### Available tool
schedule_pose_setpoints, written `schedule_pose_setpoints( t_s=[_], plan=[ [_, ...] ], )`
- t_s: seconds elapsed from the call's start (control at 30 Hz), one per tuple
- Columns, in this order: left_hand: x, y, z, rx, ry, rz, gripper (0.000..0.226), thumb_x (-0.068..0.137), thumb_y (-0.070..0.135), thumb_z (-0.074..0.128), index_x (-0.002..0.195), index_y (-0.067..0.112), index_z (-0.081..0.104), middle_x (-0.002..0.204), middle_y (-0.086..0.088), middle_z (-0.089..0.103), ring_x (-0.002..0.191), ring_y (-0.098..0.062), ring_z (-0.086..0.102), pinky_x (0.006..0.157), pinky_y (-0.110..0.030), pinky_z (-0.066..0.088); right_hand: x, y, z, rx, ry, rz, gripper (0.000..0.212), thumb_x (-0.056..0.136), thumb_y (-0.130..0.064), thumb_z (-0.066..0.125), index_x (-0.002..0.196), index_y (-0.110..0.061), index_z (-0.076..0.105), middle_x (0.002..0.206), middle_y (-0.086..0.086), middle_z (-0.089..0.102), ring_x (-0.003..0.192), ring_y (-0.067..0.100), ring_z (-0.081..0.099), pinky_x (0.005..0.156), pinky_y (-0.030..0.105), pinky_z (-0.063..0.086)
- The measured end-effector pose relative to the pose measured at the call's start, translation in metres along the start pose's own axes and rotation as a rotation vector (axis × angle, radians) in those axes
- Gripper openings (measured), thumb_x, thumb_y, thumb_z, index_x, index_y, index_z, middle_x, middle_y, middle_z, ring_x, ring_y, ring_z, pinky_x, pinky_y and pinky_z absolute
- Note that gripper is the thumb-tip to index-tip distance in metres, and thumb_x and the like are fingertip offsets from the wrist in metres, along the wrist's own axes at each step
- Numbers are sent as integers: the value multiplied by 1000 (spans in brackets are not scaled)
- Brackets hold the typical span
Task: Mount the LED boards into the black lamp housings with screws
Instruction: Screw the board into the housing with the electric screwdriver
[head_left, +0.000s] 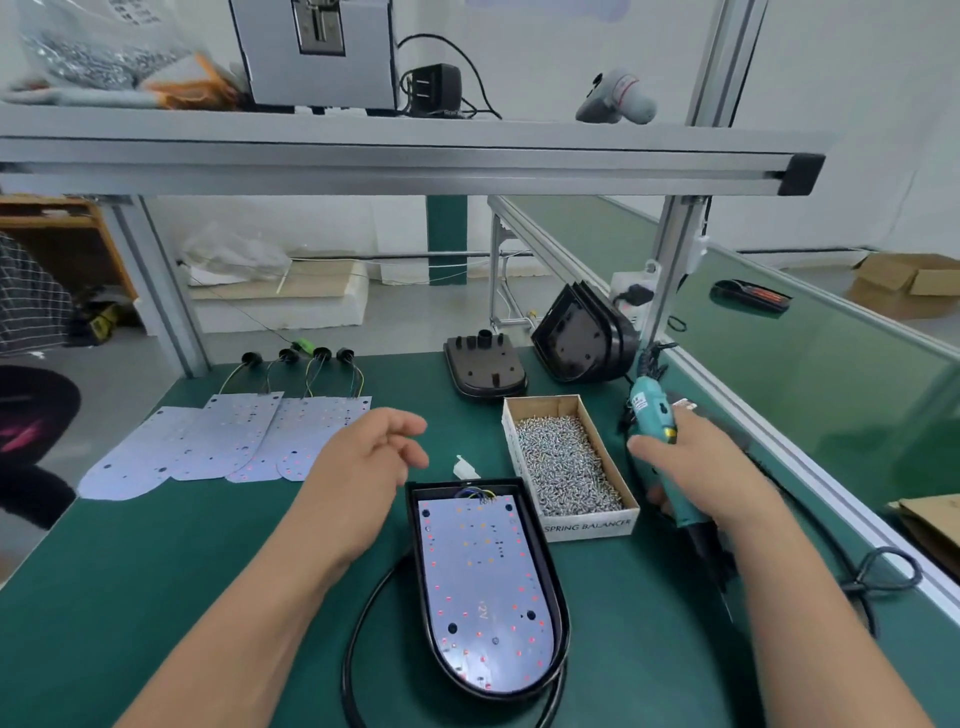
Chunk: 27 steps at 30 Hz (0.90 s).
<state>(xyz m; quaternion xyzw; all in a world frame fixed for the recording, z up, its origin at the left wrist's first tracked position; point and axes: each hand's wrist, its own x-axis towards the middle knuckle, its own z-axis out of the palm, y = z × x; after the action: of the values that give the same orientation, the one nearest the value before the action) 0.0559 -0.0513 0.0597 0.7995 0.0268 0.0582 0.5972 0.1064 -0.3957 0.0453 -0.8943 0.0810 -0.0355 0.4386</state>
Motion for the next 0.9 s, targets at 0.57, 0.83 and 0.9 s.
schedule_pose_setpoints(
  t_s=[0.57,0.83,0.9],
  plan=[
    [45,74,123,258,-580,-17,46,104,2,46,141,20,66,141,2,67,125,-11,57,93,-24,45,3,0,6,-496,42,-61,39,87,-60,70,85,-23,57,78,-4,67,74,18,64,64,37,47],
    [32,60,56,-6,-334,40,28,103,8,55,110,27,75,108,3,79,101,-10,75,79,-34,67,-6,-9,0,-553,79,-134,48,92,-65,61,106,-19,62,106,1,69,94,22,65,75,39,52],
    [24,48,31,166,-127,91,20,100,15,60,99,31,73,95,6,77,82,-11,72,62,-29,59,-12,-19,1,-551,166,-215,54,97,-57,61,134,-17,64,129,5,64,118,28,61,90,43,52]
  ],
)
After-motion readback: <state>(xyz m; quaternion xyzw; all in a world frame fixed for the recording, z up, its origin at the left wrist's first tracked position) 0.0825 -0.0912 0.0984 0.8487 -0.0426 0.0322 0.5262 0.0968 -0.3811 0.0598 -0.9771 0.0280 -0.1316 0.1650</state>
